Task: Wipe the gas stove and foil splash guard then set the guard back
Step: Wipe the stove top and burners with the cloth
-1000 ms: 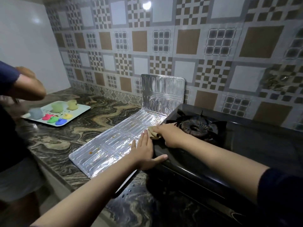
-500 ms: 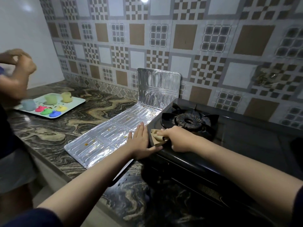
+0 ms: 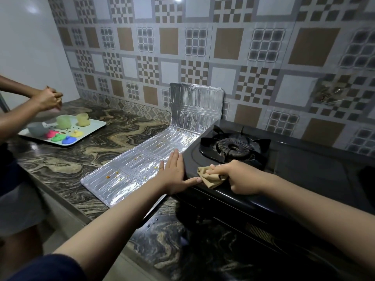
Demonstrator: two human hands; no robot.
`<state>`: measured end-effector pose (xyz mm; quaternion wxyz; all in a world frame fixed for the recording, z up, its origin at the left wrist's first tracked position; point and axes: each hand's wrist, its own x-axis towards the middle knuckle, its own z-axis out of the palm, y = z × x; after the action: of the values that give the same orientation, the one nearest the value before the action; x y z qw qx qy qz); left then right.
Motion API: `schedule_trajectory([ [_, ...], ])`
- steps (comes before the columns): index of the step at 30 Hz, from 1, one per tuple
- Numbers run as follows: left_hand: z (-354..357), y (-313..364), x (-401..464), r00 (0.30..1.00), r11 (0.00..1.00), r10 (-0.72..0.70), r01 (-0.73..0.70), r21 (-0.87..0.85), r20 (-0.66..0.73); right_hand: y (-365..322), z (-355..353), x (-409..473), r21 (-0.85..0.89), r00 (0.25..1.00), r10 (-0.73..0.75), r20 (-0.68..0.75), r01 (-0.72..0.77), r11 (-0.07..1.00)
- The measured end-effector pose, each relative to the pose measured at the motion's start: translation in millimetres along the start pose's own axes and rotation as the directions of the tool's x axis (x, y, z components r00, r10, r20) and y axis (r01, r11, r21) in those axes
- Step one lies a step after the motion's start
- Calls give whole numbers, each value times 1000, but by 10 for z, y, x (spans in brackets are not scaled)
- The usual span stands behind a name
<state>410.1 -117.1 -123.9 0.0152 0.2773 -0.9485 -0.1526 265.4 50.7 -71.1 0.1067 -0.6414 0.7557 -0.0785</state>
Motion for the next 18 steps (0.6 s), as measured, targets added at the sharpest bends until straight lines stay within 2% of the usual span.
schedule_trajectory([
  [5,-4,-13,-13,1000,1000,10,-10,-19,-2,105,-9,-215,84,999,36,-4,-35,996],
  [18,-5,-12,-26,1000,1000,-21,21,-14,7,211,-7,-346,61,1000,-28,-1,29,998],
])
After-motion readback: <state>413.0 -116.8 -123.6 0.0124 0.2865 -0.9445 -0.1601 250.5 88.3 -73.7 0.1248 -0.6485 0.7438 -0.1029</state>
